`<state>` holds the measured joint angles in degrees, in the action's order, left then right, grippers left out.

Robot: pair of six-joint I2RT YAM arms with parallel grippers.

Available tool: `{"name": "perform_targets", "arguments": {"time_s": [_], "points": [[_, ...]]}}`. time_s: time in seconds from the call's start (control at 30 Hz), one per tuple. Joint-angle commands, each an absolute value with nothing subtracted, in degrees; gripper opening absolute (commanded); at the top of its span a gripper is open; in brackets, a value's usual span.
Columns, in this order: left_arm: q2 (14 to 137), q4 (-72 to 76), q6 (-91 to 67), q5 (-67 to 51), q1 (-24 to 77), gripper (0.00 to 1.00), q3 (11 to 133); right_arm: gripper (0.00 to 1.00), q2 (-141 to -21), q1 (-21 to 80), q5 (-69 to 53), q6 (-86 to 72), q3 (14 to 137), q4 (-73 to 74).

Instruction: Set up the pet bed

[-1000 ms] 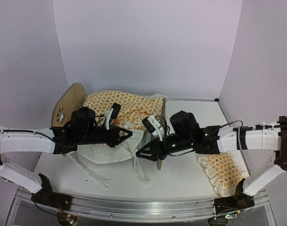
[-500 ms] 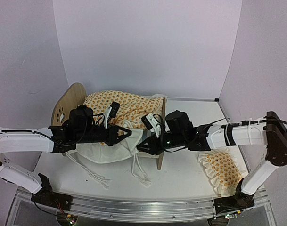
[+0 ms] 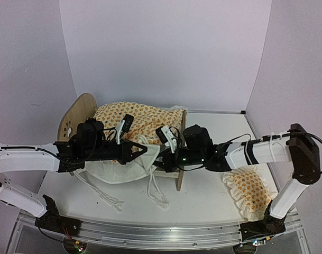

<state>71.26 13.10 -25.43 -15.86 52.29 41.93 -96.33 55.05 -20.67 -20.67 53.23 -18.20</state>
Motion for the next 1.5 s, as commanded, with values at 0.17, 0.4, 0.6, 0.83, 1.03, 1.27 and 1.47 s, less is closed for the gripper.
{"name": "perform_targets", "arguments": {"time_s": [0.17,0.4,0.6,0.83,1.03,1.27,1.47], "points": [[69.7,16.0,-25.1,-15.3,51.8,0.0,41.6,0.0,-83.9,55.3,-9.1,-21.0,60.8,6.5],[72.6,15.9,-24.7,-17.3,51.8,0.0,43.0,0.0,-82.1,55.3,-4.5,-19.1,69.6,18.7],[72.0,15.6,-24.4,-16.6,51.7,0.0,43.4,0.0,-84.5,55.3,-4.5,-15.7,73.3,23.9],[68.9,9.4,-22.3,-12.1,51.2,0.0,45.4,0.03,-86.8,56.5,-3.2,-11.4,74.4,26.0],[67.9,1.2,-19.7,-7.2,51.2,0.0,46.7,0.01,-91.6,59.1,10.9,-9.3,81.1,30.3],[70.2,1.4,-20.1,-8.0,51.1,0.0,46.6,0.01,-92.9,59.5,12.5,-10.0,87.3,33.3],[72.6,2.5,-20.1,-7.0,51.1,0.0,47.1,0.07,-92.8,59.4,12.1,-10.4,89.6,36.3]]}}
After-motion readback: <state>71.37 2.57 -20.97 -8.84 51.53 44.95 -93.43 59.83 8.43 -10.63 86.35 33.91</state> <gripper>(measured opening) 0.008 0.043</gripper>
